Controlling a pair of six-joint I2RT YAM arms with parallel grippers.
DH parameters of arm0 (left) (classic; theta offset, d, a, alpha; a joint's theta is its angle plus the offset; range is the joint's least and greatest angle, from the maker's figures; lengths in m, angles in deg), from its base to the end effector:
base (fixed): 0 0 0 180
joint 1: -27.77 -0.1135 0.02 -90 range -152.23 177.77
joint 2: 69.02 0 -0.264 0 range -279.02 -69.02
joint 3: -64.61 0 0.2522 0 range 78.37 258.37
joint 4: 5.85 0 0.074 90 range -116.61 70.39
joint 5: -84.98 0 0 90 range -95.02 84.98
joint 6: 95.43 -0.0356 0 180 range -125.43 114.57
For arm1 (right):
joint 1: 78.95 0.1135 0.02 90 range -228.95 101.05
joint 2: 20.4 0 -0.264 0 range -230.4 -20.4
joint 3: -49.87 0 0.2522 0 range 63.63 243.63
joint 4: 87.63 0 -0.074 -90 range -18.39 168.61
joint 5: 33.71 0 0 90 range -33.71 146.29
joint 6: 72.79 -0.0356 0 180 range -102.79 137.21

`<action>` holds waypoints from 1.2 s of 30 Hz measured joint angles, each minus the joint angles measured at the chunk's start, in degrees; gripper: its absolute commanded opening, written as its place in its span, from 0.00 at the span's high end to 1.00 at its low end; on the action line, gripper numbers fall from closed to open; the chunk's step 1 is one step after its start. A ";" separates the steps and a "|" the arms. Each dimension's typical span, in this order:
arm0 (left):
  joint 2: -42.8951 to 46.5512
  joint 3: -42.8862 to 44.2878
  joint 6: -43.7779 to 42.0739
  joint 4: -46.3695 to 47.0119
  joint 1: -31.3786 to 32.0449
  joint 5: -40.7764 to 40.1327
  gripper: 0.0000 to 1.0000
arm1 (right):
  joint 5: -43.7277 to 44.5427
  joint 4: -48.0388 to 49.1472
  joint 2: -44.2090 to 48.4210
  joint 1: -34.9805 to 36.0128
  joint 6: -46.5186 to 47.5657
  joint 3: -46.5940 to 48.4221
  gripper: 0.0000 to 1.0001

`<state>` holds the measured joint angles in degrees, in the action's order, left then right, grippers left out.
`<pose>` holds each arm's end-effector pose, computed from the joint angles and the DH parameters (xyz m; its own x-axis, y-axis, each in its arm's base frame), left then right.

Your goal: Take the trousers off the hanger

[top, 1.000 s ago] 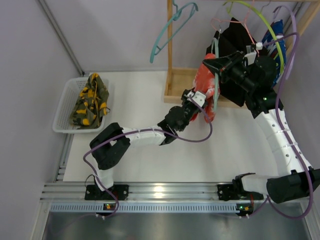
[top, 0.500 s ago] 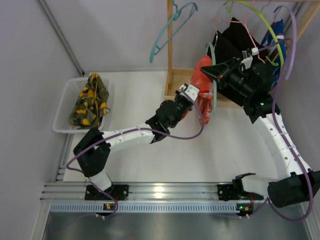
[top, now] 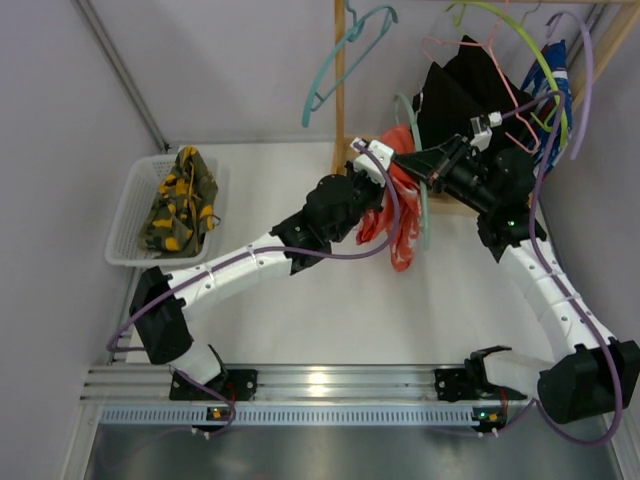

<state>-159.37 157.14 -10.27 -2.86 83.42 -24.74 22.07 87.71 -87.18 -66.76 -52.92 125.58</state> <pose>0.2247 -0.3075 0.3968 0.1002 -0.0059 -0.9949 0.5812 0.8120 0.0537 0.2579 0.0762 0.4030 -0.6550 0.6541 -0.3783 -0.3141 0.2197 0.9236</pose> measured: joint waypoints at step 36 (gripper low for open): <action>14.08 26.36 -0.81 -16.50 -0.13 -0.74 1.00 | -3.54 3.63 -2.43 -8.96 9.25 -19.34 1.00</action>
<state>-145.29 183.50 -11.08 -19.36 83.29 -25.49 18.53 91.34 -89.61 -75.72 -43.67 106.24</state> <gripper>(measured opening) 0.136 0.060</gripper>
